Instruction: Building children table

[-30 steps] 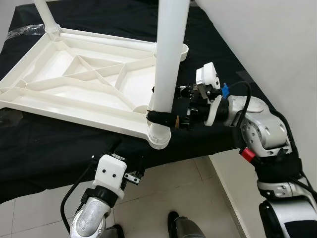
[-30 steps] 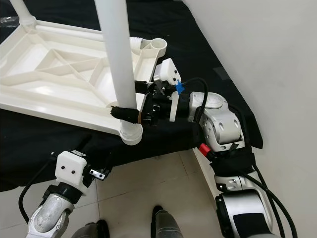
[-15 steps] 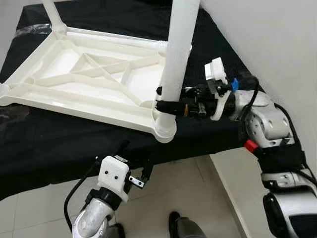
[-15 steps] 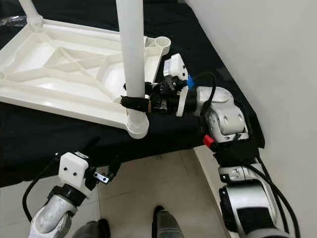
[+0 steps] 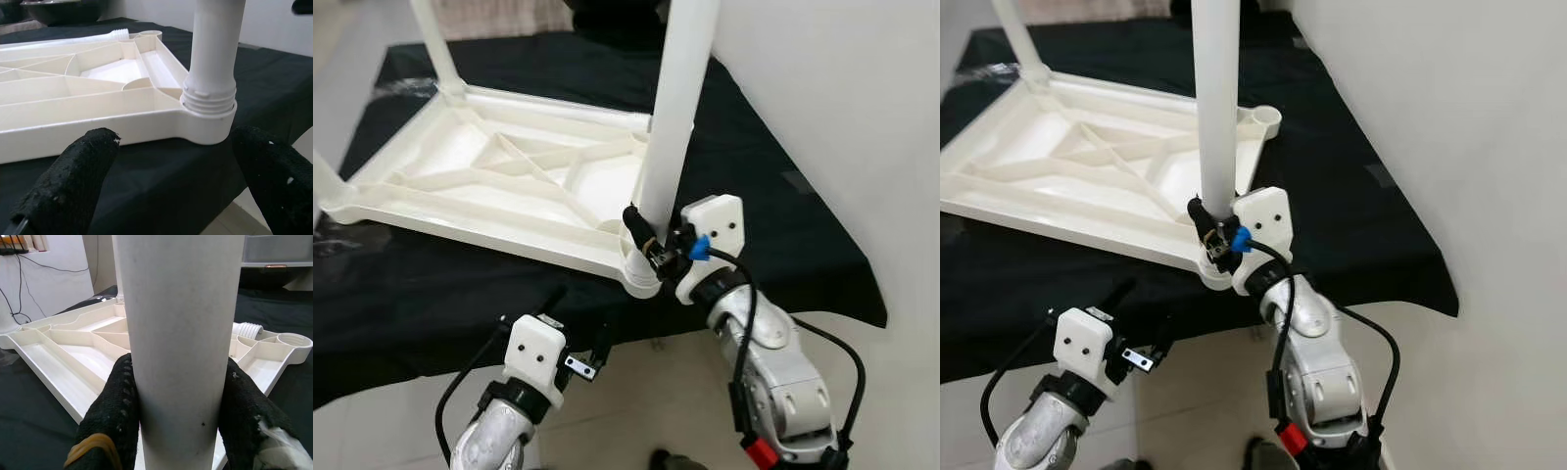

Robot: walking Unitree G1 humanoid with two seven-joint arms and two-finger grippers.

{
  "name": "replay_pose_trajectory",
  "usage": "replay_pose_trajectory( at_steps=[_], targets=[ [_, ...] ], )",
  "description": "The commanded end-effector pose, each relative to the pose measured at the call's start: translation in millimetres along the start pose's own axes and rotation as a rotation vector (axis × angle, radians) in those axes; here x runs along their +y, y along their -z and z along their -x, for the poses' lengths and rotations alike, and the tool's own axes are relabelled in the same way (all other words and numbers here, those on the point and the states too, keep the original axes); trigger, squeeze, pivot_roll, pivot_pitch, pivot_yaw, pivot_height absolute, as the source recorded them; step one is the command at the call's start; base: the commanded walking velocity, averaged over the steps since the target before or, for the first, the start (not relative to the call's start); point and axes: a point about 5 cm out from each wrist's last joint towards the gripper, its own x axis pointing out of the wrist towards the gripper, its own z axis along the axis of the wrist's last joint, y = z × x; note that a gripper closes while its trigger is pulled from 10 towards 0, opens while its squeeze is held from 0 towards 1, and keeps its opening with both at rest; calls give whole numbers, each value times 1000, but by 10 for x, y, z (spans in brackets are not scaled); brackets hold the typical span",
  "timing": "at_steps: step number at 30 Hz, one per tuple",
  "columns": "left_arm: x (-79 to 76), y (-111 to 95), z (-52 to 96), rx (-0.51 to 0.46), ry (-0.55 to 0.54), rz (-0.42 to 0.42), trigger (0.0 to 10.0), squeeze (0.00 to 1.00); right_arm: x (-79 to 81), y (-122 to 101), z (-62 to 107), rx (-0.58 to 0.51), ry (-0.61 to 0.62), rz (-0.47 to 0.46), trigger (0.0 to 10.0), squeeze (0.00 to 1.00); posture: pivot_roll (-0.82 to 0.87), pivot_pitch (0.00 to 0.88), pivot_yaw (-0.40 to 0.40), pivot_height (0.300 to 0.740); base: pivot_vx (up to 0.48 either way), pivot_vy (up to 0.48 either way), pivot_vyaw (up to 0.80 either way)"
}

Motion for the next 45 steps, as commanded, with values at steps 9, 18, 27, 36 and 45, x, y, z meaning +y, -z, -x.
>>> replay_pose_trajectory(
  at_steps=[9, 18, 27, 36, 45],
  targets=[
    [25, 56, 14, 17, -7, -1, 10000, 0, 17, 207, -133, 108, -155, -114, 10000, 1000, -7, 235, -28, 740, 0, 0, 0],
    [29, 53, -3, 14, -7, -4, 10000, 0, -121, -207, -128, -65, -660, -18, 10000, 1000, 2, 226, -22, 740, 0, 0, 0],
    [7, 42, -29, 8, -3, 2, 10000, 0, -432, -485, -273, -80, -824, 93, 10000, 0, 13, 234, -28, 740, 0, 0, 0],
    [-4, 32, -30, 3, -6, 1, 10000, 0, -533, -539, -292, -93, -919, 97, 0, 0, 15, 246, -34, 740, 0, 0, 0],
    [6, 35, -25, 5, -5, 2, 10000, 0, -601, -459, -211, -57, -928, 100, 0, 0, 12, 249, -27, 740, 0, 0, 0]
  ],
)
